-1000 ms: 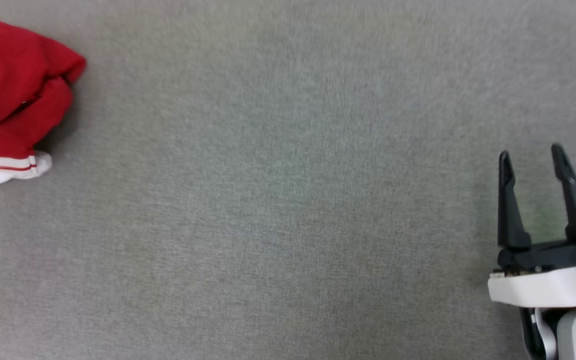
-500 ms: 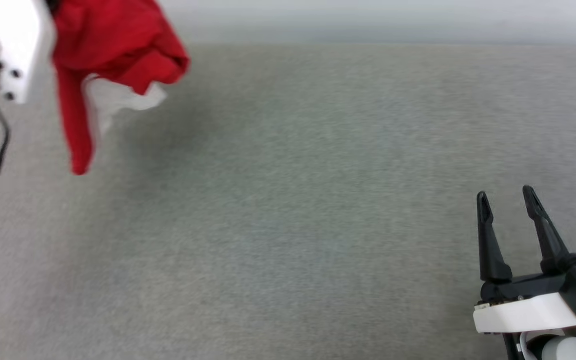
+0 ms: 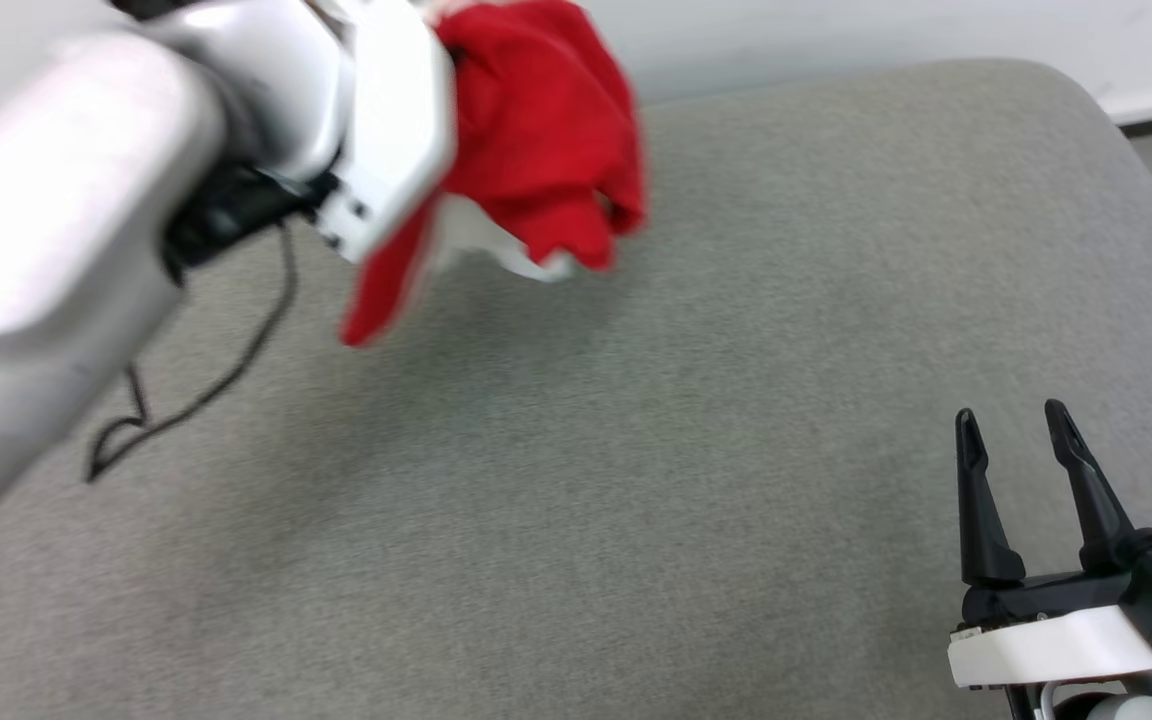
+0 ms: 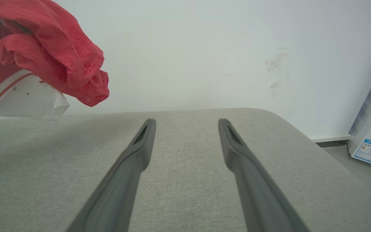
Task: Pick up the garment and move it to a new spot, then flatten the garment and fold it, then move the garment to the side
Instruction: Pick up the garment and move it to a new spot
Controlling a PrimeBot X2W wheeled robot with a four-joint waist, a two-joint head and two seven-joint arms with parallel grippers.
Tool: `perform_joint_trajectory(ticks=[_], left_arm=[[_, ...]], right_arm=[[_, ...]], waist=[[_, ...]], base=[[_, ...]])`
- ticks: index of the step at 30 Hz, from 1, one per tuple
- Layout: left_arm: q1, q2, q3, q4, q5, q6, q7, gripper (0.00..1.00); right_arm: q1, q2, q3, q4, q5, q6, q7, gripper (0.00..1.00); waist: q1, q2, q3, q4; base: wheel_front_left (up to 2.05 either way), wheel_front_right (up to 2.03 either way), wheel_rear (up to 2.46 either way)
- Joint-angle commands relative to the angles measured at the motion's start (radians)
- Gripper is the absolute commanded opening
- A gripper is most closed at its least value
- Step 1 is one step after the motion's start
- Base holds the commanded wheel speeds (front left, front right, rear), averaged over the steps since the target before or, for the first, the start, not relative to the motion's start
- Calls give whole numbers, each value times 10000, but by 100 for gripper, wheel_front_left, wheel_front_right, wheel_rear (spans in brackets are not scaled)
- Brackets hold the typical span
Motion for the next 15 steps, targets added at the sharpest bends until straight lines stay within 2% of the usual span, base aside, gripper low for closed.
perform_joint_trajectory(ticks=[1,10,15], left_arm=[[113,-171,-308,112,-91,11,-183,0],[1542,-1148,-1998,594,-409,11,-915,0],[3141,-1590,-2200,605,-71,10,-416,0]], right_arm=[[-27,16,42,-4,69,-5,-21,100],[-273,16,136,1,199,-5,-21,100],[-449,15,217,30,210,-5,-21,100]], waist=[[1,0,216,-345],[1,0,667,-520],[1,0,927,-505]], base=[[0,0,0],[0,0,0],[0,0,0]])
